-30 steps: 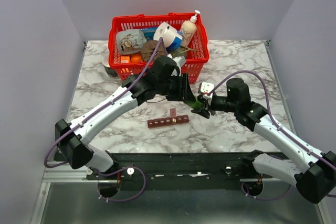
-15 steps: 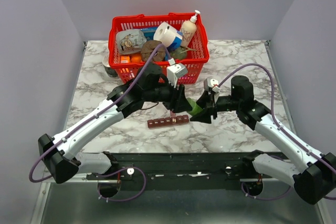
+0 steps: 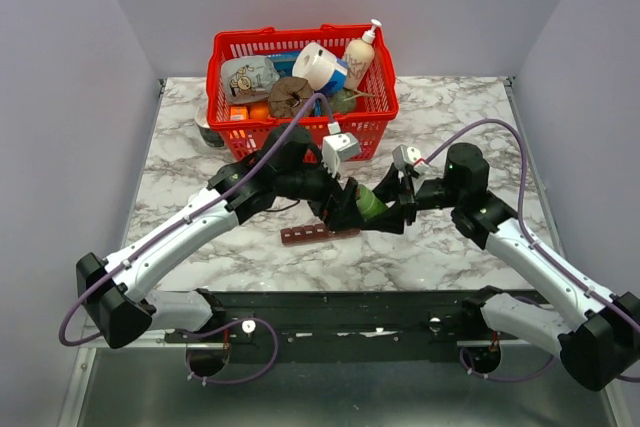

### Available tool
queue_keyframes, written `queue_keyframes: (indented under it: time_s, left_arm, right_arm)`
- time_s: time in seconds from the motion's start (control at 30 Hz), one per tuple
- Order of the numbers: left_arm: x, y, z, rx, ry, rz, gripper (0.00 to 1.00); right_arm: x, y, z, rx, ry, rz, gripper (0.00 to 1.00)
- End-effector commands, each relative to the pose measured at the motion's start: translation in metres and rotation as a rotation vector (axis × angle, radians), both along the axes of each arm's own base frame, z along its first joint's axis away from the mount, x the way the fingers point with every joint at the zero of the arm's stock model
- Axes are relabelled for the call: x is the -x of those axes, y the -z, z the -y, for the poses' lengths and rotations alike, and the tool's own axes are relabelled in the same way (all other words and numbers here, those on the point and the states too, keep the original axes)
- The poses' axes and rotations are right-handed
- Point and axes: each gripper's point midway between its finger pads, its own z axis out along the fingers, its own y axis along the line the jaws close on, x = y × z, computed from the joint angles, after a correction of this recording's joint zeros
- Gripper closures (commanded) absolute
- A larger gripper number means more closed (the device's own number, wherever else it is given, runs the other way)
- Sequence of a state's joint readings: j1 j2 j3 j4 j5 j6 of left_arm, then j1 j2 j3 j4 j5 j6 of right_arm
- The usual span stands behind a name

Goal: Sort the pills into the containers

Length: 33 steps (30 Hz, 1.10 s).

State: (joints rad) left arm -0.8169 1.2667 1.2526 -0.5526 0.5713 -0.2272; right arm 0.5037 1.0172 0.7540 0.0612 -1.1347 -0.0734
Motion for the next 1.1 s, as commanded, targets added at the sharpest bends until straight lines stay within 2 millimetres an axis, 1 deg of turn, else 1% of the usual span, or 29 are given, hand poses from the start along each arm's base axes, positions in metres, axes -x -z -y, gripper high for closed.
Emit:
queue_keyframes:
  time_s: [0.0,0.03,0.07,0.1,0.13,0.17,0.2,0.23,0.27,0.3,0.33,0.37,0.4,0.43,0.47,0.5,0.53,0.57,0.6,0.63,0.67,0.7,0.73,0.77,0.83,0.87,0.93,1.07]
  left_arm:
    - [-0.009,-0.046,-0.006,0.176,-0.102,-0.011,0.01]
    - [-0.010,-0.048,-0.007,0.204,-0.113,-0.012,0.01]
    - [-0.012,-0.059,-0.015,0.247,-0.156,-0.033,0.01]
    - [-0.013,-0.062,-0.018,0.270,-0.178,-0.042,0.01]
    - [-0.016,-0.060,-0.021,0.297,-0.202,-0.045,0.01]
    - [-0.016,-0.068,-0.030,0.341,-0.256,-0.087,0.01]
    - [-0.018,-0.069,-0.033,0.363,-0.288,-0.108,0.01]
    - [-0.022,-0.064,-0.035,0.388,-0.327,-0.135,0.01]
    - [-0.023,-0.067,-0.037,0.415,-0.349,-0.161,0.01]
    - [-0.024,-0.068,-0.036,0.446,-0.393,-0.255,0.01]
    - [-0.027,-0.066,-0.036,0.456,-0.429,-0.300,0.01]
    - [-0.039,-0.060,-0.036,0.456,-0.509,-0.349,0.01]
    - [-0.045,-0.057,-0.036,0.462,-0.588,-0.454,0.01]
    - [-0.048,-0.058,-0.038,0.436,-0.641,-0.497,0.01]
    - [-0.061,-0.053,-0.040,0.423,-0.727,-0.509,0.01]
    - [-0.064,-0.055,-0.040,0.422,-0.758,-0.513,0.01]
    - [-0.064,-0.065,-0.038,0.434,-0.774,-0.522,0.01]
    - [-0.068,-0.064,-0.036,0.437,-0.798,-0.531,0.01]
    - [-0.072,-0.067,-0.035,0.446,-0.811,-0.534,0.01]
    - [-0.070,-0.071,-0.030,0.452,-0.812,-0.554,0.01]
    - [-0.074,-0.064,-0.024,0.423,-0.828,-0.568,0.01]
    - [-0.077,-0.062,-0.022,0.403,-0.845,-0.562,0.01]
    - [-0.075,-0.063,-0.020,0.370,-0.856,-0.570,0.01]
    - [-0.076,-0.054,-0.012,0.332,-0.853,-0.581,0.01]
    - [-0.077,-0.052,-0.006,0.319,-0.855,-0.597,0.01]
    - [-0.075,-0.047,0.000,0.299,-0.848,-0.605,0.01]
    - [-0.075,-0.044,0.003,0.274,-0.863,-0.595,0.01]
    - [-0.075,-0.030,0.009,0.208,-0.874,-0.583,0.02]
  right_arm:
    - [-0.006,-0.020,0.000,-0.036,0.016,0.152,0.99]
    - [-0.009,-0.020,0.001,-0.032,0.033,0.166,0.99]
    - [-0.012,-0.015,0.002,-0.016,0.047,0.187,0.99]
    - [-0.018,-0.012,0.003,0.001,0.085,0.203,0.99]
    - [-0.022,-0.010,0.004,0.012,0.105,0.221,0.99]
    - [-0.025,-0.005,0.007,0.033,0.118,0.248,0.99]
    - [-0.034,-0.003,0.009,0.051,0.167,0.267,0.99]
    - [-0.038,-0.001,0.011,0.063,0.191,0.279,0.99]
    - [-0.043,-0.001,0.013,0.076,0.214,0.313,0.99]
    - [-0.052,0.001,0.016,0.096,0.262,0.334,0.99]
    - [-0.056,0.002,0.018,0.106,0.282,0.355,0.99]
    - [-0.062,0.001,0.021,0.119,0.301,0.401,0.99]
    - [-0.070,0.000,0.025,0.135,0.350,0.434,1.00]
    - [-0.075,-0.002,0.028,0.142,0.373,0.463,0.99]
    - [-0.081,-0.004,0.030,0.149,0.393,0.520,1.00]
    - [-0.088,-0.001,0.034,0.173,0.435,0.547,0.99]
    - [-0.091,0.001,0.036,0.188,0.449,0.565,0.99]
    - [-0.097,-0.004,0.036,0.179,0.464,0.615,0.99]
    - [-0.099,0.000,0.037,0.192,0.481,0.627,0.99]
    - [-0.101,-0.001,0.037,0.194,0.490,0.638,0.99]
    - [-0.103,-0.004,0.037,0.188,0.500,0.658,0.99]
    - [-0.103,-0.004,0.037,0.191,0.505,0.666,0.99]
    - [-0.104,-0.002,0.036,0.195,0.509,0.672,0.99]
    - [-0.104,-0.003,0.036,0.194,0.511,0.684,0.99]
    - [-0.106,0.000,0.037,0.207,0.520,0.689,0.99]
    - [-0.107,-0.001,0.036,0.205,0.524,0.697,0.99]
    - [-0.108,-0.002,0.036,0.203,0.528,0.702,0.99]
    - [-0.108,-0.004,0.036,0.203,0.533,0.707,1.00]
